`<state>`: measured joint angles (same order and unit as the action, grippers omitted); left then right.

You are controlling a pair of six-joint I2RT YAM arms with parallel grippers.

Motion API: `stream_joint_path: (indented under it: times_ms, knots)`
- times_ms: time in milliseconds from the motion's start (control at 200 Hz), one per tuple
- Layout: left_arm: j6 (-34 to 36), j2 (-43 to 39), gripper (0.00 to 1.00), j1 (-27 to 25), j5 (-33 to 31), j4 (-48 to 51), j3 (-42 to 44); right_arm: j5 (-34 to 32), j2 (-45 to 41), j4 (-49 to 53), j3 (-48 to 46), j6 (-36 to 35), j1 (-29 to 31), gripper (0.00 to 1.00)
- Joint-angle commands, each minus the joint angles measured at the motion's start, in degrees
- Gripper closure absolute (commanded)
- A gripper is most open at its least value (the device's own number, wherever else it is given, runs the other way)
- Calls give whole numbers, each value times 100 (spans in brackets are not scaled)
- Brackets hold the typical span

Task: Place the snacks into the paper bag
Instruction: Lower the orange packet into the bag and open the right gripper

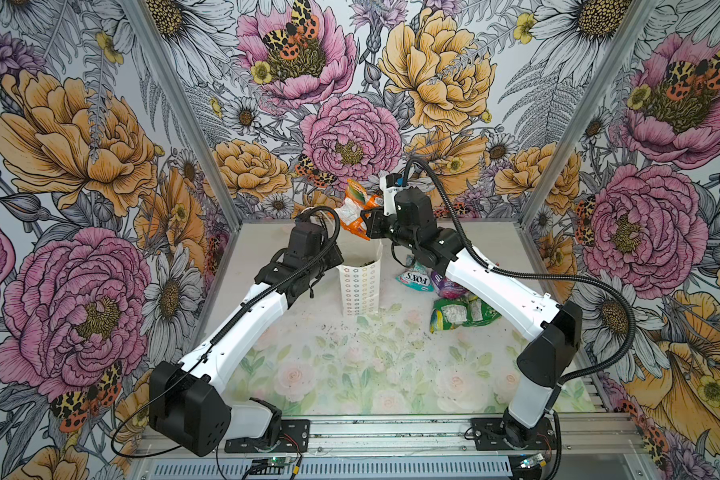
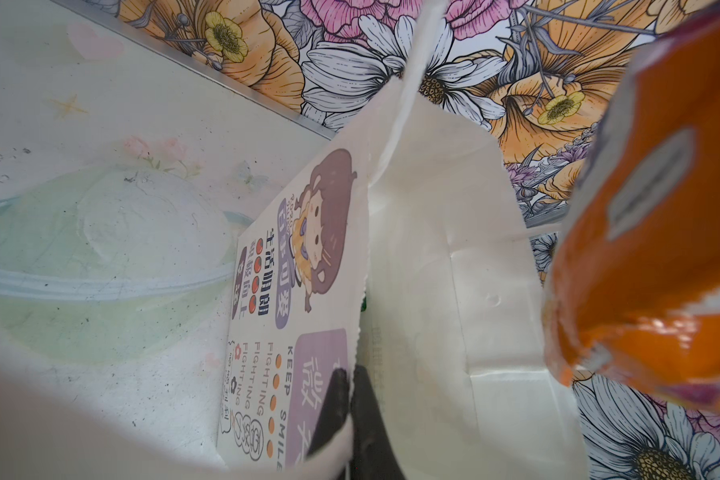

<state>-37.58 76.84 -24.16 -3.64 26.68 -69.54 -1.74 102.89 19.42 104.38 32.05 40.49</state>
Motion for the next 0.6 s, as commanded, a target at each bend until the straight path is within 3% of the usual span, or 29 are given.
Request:
stream_joint_path:
  times_ms: [0,590]
  knots:
    - [30,-116,100,-23,46,-64,20,-276,24,-168,49,-107,35,100]
    - [32,-99,100,-13,51,-66,9,-684,381,123,245,-314,29,100]
